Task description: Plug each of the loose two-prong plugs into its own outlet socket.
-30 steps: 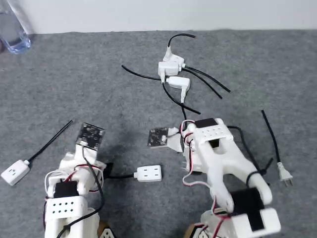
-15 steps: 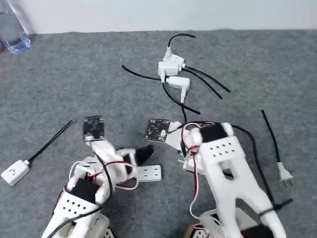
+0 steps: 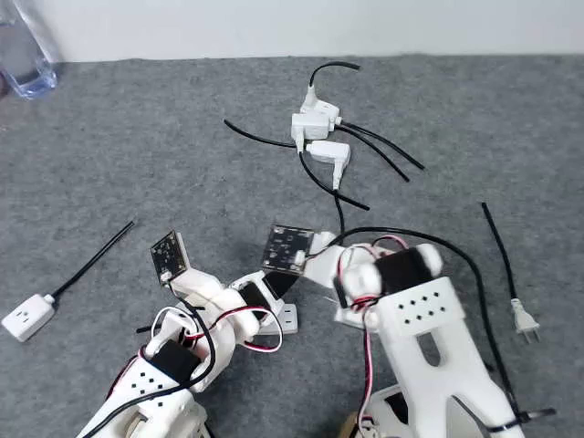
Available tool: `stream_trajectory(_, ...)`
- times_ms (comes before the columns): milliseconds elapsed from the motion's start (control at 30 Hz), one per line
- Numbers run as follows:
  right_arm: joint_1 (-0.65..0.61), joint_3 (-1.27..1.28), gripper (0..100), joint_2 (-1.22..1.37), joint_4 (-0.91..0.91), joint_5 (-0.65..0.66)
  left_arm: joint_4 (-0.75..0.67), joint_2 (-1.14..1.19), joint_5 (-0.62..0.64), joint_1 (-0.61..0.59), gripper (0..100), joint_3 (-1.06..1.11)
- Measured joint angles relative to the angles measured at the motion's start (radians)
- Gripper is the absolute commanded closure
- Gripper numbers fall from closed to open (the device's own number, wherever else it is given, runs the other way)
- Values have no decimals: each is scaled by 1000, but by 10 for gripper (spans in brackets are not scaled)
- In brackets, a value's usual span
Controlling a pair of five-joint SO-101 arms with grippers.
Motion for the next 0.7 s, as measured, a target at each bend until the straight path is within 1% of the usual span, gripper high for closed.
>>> stream_trajectory(100,-48,0,991,0,0,-17,-3,0,2,18,692,0)
stream_trajectory(300,-52,0,991,0,-11,-20,-12,0,-12,103,692,0)
stream_trajectory(367,-49,0,991,0,-31,-20,-58,0,-48,107,692,3)
stream_trajectory(533,-2,0,991,0,-68,-20,-196,0,-190,94,692,91)
stream_trajectory(633,5,0,991,0,-80,-20,-275,0,-213,98,692,138)
stream_trajectory(700,2,0,991,0,-87,-20,-292,0,-218,94,692,144)
